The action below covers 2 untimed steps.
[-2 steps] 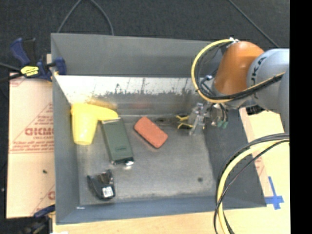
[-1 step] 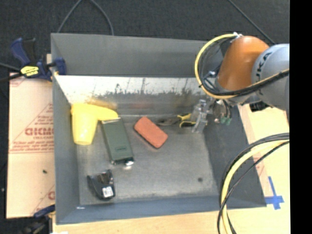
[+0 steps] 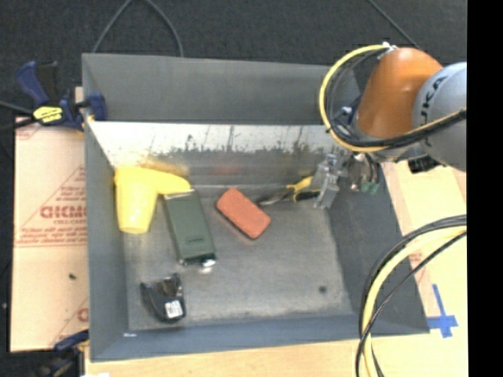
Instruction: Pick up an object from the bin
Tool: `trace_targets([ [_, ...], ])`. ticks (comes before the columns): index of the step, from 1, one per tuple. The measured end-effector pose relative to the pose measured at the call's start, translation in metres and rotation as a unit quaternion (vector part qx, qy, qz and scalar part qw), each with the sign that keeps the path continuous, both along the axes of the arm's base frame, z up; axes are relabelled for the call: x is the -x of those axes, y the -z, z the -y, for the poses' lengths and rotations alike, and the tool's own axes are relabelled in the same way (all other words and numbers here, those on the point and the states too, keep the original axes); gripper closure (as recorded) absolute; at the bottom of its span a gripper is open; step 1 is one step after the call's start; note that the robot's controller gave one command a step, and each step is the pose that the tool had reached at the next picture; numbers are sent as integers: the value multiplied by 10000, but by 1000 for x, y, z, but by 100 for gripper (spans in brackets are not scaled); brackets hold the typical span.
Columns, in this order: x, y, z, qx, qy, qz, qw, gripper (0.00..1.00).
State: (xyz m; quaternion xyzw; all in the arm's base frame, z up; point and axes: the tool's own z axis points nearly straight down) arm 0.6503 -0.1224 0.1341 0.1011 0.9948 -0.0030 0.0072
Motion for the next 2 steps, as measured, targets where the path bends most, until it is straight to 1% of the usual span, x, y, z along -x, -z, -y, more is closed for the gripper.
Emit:
trace_targets([
  [1,1,-24,0,-3,-2,-11,10000,100],
  [2,1,-39,0,-2,-4,-5,10000,100],
])
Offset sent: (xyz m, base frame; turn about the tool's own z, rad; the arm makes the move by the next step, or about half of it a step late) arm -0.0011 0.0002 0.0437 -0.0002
